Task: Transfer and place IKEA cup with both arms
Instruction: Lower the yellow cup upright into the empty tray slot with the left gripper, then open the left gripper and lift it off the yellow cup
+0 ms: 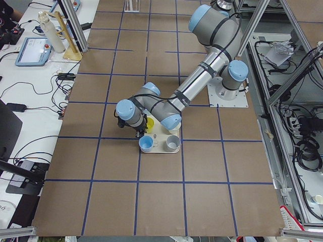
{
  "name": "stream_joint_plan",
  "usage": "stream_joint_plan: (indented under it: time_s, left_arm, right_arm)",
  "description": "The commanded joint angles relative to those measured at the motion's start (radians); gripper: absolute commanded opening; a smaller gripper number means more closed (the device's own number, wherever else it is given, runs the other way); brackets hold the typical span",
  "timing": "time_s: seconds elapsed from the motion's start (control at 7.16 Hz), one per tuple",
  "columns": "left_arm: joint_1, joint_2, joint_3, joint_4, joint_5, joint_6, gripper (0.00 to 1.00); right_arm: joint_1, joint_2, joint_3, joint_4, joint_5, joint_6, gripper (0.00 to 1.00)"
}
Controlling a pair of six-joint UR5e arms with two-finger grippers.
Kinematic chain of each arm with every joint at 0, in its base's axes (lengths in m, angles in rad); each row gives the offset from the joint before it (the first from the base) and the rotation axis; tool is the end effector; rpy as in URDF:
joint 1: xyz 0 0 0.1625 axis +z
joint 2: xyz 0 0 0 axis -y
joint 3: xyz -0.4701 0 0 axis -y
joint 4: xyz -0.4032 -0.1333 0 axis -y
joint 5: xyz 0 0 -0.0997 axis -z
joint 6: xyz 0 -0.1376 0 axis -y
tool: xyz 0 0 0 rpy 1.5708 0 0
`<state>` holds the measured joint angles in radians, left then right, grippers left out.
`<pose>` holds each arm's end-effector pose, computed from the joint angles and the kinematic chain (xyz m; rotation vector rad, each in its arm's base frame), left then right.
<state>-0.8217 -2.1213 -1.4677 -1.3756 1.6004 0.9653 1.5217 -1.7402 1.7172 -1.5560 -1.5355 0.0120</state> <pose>0.3627 -0.5799 0.2306 -0.3246 -2.9395 -0.2785 0.1171 -0.4309 0.4985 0.0947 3.1050 -0.0138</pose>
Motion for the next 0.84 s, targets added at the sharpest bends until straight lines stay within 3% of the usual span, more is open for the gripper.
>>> stream_joint_plan:
  time_s: [0.0,0.28,0.42,0.7]
  left_arm:
    - [-0.035,0.052,0.042,-0.078,-0.010,-0.067,0.45]
    - [-0.211,0.145,0.207,-0.330,-0.011,-0.360,0.53]
    - [-0.331,0.185,0.258,-0.409,-0.007,-0.528,0.66]
    - [-0.575,0.256,0.262,-0.407,-0.005,-0.815,0.90]
  right_arm:
    - [0.000,0.002,0.004,0.002,0.000,0.000,1.00]
    - [0.000,-0.001,0.009,0.002,0.000,0.000,1.00]
    - [0.000,-0.002,0.009,0.004,-0.003,0.000,1.00]
    - [0.000,-0.012,0.005,0.002,-0.006,0.002,1.00]
